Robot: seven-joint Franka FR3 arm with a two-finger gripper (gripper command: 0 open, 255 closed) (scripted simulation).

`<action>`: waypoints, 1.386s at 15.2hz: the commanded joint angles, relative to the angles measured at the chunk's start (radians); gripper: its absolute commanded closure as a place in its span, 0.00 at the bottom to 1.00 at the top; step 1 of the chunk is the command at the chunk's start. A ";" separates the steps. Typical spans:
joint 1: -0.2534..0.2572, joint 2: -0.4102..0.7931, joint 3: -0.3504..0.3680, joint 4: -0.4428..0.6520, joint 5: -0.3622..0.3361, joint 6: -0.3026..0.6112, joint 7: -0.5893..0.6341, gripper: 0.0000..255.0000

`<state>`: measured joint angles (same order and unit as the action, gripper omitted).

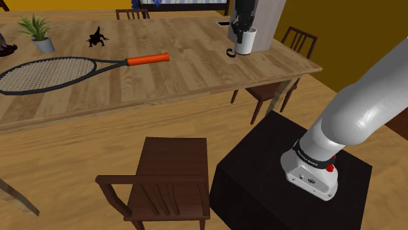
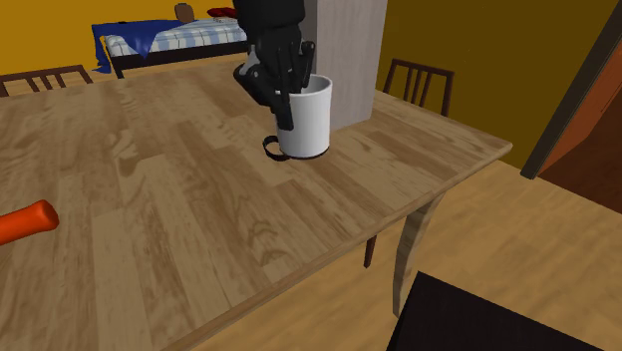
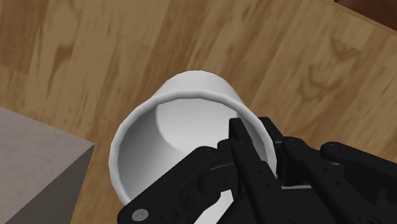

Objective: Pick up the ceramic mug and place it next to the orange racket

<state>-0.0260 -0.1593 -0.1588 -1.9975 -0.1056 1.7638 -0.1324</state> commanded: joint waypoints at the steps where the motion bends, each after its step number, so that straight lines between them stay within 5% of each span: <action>1: 0.001 -0.003 0.001 0.024 0.000 -0.027 -0.001 1.00; 21: 0.003 0.032 0.004 0.328 0.007 -0.296 -0.024 1.00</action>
<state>-0.0222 -0.1324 -0.1534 -1.6896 -0.0985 1.4831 -0.1532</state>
